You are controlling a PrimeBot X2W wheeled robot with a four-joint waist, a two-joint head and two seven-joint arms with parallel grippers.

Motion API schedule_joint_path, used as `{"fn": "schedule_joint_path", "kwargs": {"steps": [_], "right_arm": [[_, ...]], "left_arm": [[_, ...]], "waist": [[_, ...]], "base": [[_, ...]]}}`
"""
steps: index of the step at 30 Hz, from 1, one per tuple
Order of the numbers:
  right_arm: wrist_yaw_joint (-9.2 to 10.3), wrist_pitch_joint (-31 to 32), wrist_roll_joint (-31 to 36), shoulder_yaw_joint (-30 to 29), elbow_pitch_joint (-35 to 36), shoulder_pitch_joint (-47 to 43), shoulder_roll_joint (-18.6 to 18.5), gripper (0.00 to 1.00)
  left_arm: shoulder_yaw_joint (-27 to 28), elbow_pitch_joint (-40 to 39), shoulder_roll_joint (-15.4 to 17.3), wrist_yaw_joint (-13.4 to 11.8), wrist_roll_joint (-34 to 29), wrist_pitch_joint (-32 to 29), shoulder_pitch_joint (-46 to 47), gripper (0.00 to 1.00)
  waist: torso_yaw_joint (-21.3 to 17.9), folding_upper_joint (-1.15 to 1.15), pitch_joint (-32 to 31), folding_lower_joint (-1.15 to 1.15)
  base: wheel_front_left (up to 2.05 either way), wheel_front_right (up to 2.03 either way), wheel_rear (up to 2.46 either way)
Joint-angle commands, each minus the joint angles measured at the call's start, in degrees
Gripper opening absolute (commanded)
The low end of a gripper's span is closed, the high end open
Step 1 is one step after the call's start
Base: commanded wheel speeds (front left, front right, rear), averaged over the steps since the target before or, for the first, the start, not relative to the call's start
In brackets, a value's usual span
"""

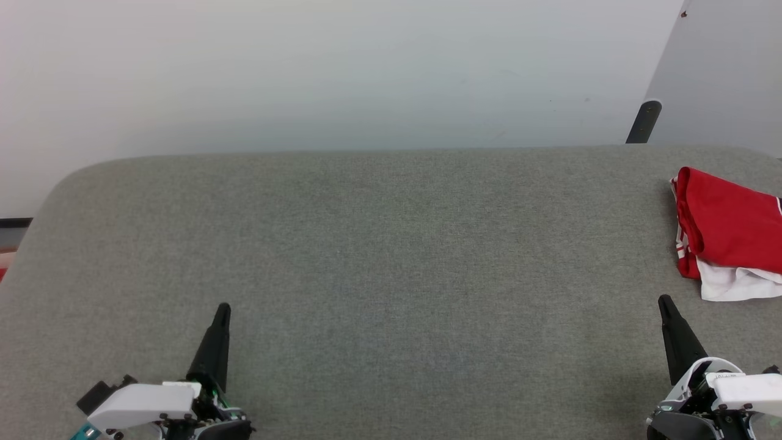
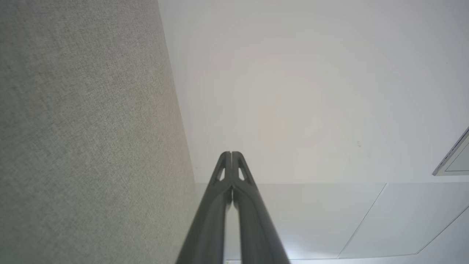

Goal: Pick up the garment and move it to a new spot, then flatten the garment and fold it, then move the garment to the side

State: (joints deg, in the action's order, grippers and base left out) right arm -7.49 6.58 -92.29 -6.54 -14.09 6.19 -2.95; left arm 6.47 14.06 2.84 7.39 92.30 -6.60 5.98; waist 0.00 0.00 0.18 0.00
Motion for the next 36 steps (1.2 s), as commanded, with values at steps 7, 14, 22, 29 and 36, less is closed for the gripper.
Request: {"fn": "schedule_joint_path", "kwargs": {"steps": [7,14,22,29,36], "right_arm": [[0.00,0.1,-0.2,0.0,0.1,0.1,0.2,0.00],[0.00,0.1,-0.2,0.0,0.1,0.1,0.2,0.00],[0.00,0.1,-0.2,0.0,0.1,0.1,0.2,0.00],[0.00,0.1,-0.2,0.0,0.1,0.1,0.2,0.00],[0.00,0.1,-0.2,0.0,0.1,0.1,0.2,0.00]], "left_arm": [[0.1,0.0,0.0,0.2,0.2,-0.1,0.6,0.00],[0.1,0.0,0.0,0.2,0.2,-0.1,0.6,0.00],[0.1,0.0,0.0,0.2,0.2,-0.1,0.6,0.00],[0.1,0.0,0.0,0.2,0.2,-0.1,0.6,0.00],[0.1,0.0,0.0,0.2,0.2,-0.1,0.6,0.00]], "waist": [[0.0,0.00,0.0,0.00],[0.0,0.00,0.0,0.00],[0.0,0.00,0.0,0.00],[0.0,0.00,0.0,0.00],[0.0,0.00,0.0,0.00]], "base": [[0.00,0.00,0.00],[0.00,0.00,0.00],[0.00,0.00,0.00],[0.00,0.00,0.00],[0.00,0.00,0.00]]}}
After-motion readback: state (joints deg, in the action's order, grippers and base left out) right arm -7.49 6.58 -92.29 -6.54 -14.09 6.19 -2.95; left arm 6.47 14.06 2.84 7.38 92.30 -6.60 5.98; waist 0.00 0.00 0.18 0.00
